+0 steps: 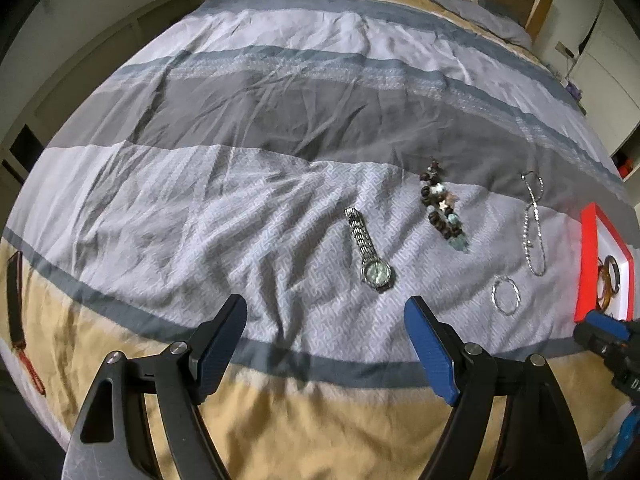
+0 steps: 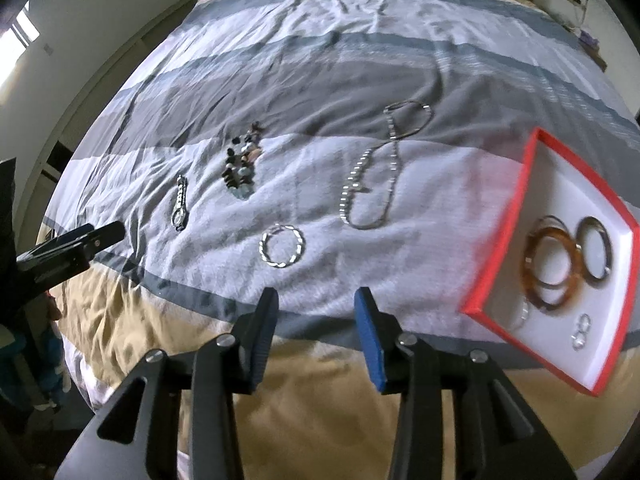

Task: Organize jewelry
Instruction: 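Grasp the silver watch with the left tool while the right tool grasps the twisted hoop earring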

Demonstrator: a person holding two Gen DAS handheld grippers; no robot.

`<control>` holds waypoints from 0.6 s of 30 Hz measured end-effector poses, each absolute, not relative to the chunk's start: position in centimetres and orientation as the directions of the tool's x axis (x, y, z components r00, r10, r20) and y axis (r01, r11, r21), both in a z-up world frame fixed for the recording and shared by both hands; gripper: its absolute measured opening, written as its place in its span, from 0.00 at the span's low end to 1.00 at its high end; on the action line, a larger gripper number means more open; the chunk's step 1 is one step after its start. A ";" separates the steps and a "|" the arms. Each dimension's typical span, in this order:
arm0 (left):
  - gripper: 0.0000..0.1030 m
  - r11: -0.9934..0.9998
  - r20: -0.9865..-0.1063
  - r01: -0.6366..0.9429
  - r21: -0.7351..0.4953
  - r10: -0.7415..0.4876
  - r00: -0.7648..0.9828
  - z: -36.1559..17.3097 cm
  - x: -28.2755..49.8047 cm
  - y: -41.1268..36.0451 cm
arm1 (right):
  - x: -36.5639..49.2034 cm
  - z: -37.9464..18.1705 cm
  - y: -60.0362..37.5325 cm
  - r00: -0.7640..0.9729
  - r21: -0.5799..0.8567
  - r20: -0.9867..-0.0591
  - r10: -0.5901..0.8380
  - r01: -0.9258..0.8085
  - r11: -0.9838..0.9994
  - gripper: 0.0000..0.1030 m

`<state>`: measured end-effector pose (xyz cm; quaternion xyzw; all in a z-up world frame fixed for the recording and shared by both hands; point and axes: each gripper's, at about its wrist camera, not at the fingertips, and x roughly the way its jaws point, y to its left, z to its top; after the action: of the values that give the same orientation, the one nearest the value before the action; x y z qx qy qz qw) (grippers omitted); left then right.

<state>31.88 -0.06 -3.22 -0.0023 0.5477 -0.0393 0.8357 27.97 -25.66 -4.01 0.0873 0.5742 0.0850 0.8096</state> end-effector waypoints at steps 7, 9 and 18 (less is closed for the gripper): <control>0.77 0.995 -0.922 0.066 -0.074 -0.094 0.376 -5.8 35.0 -0.5 | 30.8 -6.6 -23.5 0.303 0.258 -0.916 0.263 -0.059 0.964 0.39; 0.77 0.995 -0.924 0.067 -0.077 -0.096 0.369 -6.6 35.8 -0.6 | 31.6 -7.3 -22.9 0.299 0.264 -0.915 0.272 -0.065 0.962 0.42; 0.72 0.993 -0.948 0.084 -0.080 -0.101 0.303 -10.4 37.9 -1.6 | 33.4 -10.5 -21.0 0.259 0.242 -0.932 0.254 -0.079 0.967 0.50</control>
<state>37.91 -1.61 -10.35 -0.0076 0.5877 -0.0573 0.8070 33.42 -21.03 -10.51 0.0731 0.5996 0.1055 0.7900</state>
